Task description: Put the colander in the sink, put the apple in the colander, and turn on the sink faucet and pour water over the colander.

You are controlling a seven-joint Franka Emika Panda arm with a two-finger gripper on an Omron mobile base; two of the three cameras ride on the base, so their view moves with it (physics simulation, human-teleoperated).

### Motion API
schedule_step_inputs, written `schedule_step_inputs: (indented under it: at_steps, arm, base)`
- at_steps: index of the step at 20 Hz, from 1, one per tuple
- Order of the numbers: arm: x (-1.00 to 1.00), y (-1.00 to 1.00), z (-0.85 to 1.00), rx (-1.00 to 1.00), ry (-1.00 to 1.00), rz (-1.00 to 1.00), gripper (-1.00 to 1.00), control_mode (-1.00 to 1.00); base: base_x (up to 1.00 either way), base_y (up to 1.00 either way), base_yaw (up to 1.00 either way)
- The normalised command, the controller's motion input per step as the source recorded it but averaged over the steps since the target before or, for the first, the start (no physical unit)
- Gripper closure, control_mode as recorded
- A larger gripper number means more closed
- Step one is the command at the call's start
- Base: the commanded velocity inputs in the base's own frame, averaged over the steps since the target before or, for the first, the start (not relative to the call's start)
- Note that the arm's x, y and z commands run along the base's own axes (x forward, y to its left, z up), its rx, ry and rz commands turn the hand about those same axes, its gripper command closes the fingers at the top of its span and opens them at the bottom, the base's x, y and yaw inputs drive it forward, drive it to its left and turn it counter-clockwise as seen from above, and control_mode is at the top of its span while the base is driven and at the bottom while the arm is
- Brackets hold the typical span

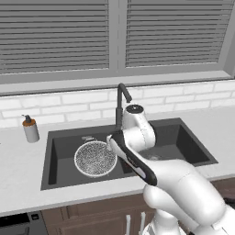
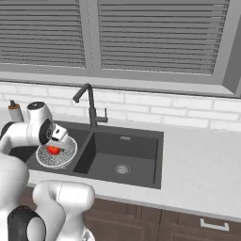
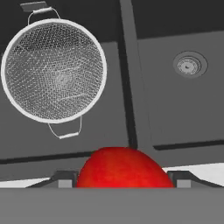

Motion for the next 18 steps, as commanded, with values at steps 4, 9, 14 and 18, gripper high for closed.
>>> schedule_step_inputs:
  at_steps: [4,9,14,18]
  arm:
    - [0.67,0.77,0.06,0.00,0.00,-0.16,1.00,-1.00]
    - [0.95,0.62,0.01,0.00,0.02,-0.14,1.00,-1.00]
    - [0.98,0.36,-0.19,0.00,0.18,-0.06,1.00,-1.00]
    - [0.78,0.35,-0.35,-0.01,0.06,-0.01,1.00,-1.00]
  base:
    - [0.00,0.00,0.00]
    - [0.00,0.00,0.00]
    - [0.00,0.00,0.00]
    - [0.00,0.00,0.00]
